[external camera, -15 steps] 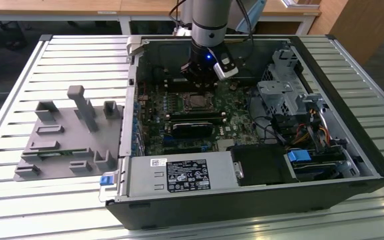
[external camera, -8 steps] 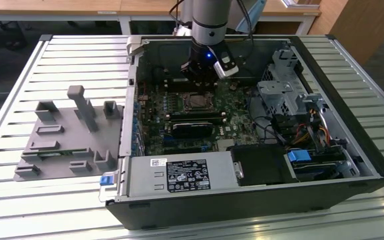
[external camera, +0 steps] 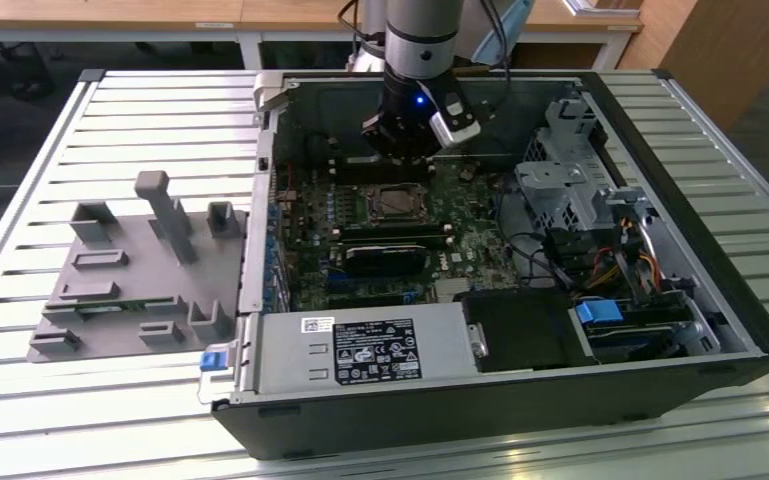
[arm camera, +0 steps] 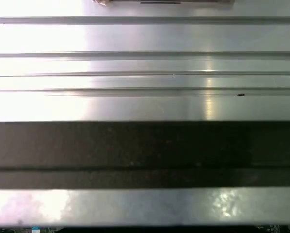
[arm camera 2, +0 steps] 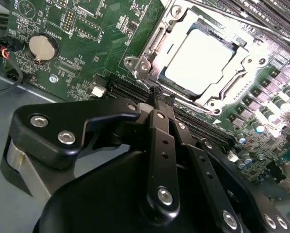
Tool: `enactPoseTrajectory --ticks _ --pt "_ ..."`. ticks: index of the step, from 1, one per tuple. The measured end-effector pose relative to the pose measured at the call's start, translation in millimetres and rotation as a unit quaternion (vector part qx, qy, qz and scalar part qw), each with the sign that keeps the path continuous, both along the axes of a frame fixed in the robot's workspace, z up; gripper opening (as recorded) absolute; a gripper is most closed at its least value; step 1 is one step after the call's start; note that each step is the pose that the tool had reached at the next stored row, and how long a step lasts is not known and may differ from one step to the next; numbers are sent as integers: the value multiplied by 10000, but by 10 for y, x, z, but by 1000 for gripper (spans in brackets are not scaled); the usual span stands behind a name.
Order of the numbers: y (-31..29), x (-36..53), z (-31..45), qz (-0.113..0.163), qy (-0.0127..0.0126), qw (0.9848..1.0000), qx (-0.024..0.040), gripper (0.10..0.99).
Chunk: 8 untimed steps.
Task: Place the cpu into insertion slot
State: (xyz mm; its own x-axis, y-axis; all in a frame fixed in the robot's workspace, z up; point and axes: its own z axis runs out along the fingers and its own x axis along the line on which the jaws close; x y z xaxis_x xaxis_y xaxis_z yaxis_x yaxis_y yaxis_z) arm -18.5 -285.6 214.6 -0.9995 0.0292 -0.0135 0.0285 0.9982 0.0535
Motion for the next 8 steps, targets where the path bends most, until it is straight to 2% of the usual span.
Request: enactPoseTrajectory --ticks 8 --pt "-26 11 0 0 0 10000 0 106"
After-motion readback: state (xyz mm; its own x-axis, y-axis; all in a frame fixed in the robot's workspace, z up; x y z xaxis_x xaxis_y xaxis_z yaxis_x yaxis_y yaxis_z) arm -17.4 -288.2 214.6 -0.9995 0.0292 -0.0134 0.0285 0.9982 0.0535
